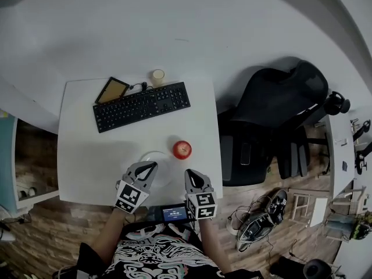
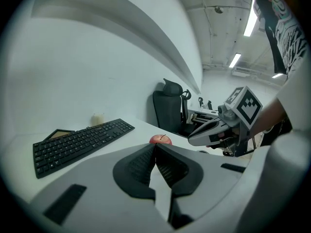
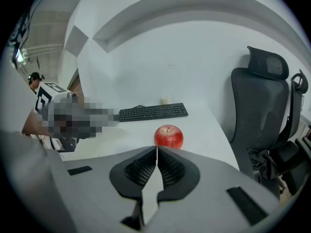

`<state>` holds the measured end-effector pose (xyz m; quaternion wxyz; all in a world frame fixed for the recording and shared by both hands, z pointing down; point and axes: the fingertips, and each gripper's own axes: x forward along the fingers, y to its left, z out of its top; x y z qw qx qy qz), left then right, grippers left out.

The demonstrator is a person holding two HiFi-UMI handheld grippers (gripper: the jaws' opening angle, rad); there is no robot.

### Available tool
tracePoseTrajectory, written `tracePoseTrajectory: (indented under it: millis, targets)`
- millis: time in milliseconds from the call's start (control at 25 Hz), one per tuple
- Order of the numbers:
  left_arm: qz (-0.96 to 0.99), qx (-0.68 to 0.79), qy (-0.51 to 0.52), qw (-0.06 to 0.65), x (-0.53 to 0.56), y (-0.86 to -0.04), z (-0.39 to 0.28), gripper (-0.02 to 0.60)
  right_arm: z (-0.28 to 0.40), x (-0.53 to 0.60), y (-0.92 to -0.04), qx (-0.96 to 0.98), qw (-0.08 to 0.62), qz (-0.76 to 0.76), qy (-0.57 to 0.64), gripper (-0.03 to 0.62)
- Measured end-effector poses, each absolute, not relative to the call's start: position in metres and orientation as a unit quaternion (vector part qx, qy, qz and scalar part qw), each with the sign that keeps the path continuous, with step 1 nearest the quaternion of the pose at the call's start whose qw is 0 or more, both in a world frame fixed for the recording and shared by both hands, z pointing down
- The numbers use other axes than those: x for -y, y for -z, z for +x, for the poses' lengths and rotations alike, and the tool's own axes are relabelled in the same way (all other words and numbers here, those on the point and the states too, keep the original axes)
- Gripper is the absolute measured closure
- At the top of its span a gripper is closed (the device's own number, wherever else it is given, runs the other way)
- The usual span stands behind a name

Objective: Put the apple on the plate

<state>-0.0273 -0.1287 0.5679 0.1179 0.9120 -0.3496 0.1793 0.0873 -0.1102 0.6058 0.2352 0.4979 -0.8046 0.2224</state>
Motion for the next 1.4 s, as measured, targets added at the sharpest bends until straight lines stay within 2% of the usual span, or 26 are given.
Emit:
tracePoseTrajectory:
  millis: [440, 480, 560, 600, 880, 1120, 1400]
  targets:
    - [0.914, 0.339, -0.186, 0.128, 0.152, -0.585, -0.017, 0.568, 0.086, 0.140, -0.617, 0.816, 0.235, 0.482, -0.216, 0.559]
    - [0.913, 0.339, -0.185, 0.131, 0.154, -0.586, -0.017, 0.568, 0.086, 0.142, -0.618, 0.817, 0.234, 0.480, -0.218, 0.547]
    - [0.913, 0.339, -0.183, 0.136, 0.157, -0.589, -0.016, 0.567, 0.084, 0.145, -0.621, 0.817, 0.236, 0.476, -0.224, 0.461]
    - [0.913, 0.338, -0.183, 0.138, 0.159, -0.590, -0.015, 0.568, 0.085, 0.146, -0.625, 0.816, 0.241, 0.473, -0.226, 0.445]
    - [0.917, 0.316, -0.189, 0.154, 0.170, -0.602, -0.002, 0.567, 0.086, 0.158, -0.637, 0.811, 0.257, 0.469, -0.236, 0.384]
    - [0.918, 0.304, -0.199, 0.162, 0.175, -0.614, 0.005, 0.567, 0.083, 0.169, -0.630, 0.820, 0.240, 0.464, -0.232, 0.317]
    - [0.918, 0.297, -0.196, 0.174, 0.182, -0.617, 0.010, 0.566, 0.075, 0.188, -0.630, 0.825, 0.246, 0.460, -0.218, 0.293]
